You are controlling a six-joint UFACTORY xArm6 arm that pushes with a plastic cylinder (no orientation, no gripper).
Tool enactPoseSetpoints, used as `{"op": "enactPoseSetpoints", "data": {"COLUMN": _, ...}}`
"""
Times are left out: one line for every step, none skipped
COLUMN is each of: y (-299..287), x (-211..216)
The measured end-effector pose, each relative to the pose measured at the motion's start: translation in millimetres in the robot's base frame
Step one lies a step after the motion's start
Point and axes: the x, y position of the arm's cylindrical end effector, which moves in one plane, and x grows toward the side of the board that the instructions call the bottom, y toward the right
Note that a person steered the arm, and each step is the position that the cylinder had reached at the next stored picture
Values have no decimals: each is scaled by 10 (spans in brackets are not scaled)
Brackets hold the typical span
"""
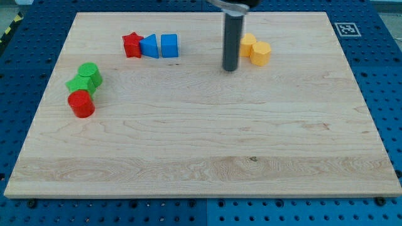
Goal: Separate the yellow blocks from each other
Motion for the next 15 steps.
{"op": "enactPoseSetpoints", "data": {"y": 177, "x": -212}}
{"op": "enactPoseSetpoints", "data": {"y": 286, "x": -424}}
{"op": "enactPoseSetpoints", "data": {"y": 492, "x": -464}}
{"op": "enactPoseSetpoints", "data": {"y": 606, "x": -678}}
{"op": "enactPoseSetpoints", "data": {"y": 595, "x": -943}}
{"op": "enactPoseSetpoints", "data": {"y": 577, "x": -966}}
{"op": "enactPoseSetpoints", "data": {"y": 567, "x": -852}}
{"op": "enactPoseSetpoints", "data": {"y": 318, "x": -825}}
{"op": "enactPoseSetpoints", "data": {"y": 48, "x": -825}}
{"op": "enactPoseSetpoints", "data": {"y": -84, "x": -869}}
{"op": "enactPoseSetpoints", "data": {"y": -123, "x": -1049}}
{"op": "enactPoseSetpoints", "data": {"y": -181, "x": -1095}}
{"op": "enactPoseSetpoints", "data": {"y": -188, "x": -1017}}
{"op": "enactPoseSetpoints", "data": {"y": -188, "x": -887}}
{"op": "enactPoseSetpoints", "data": {"y": -188, "x": -872}}
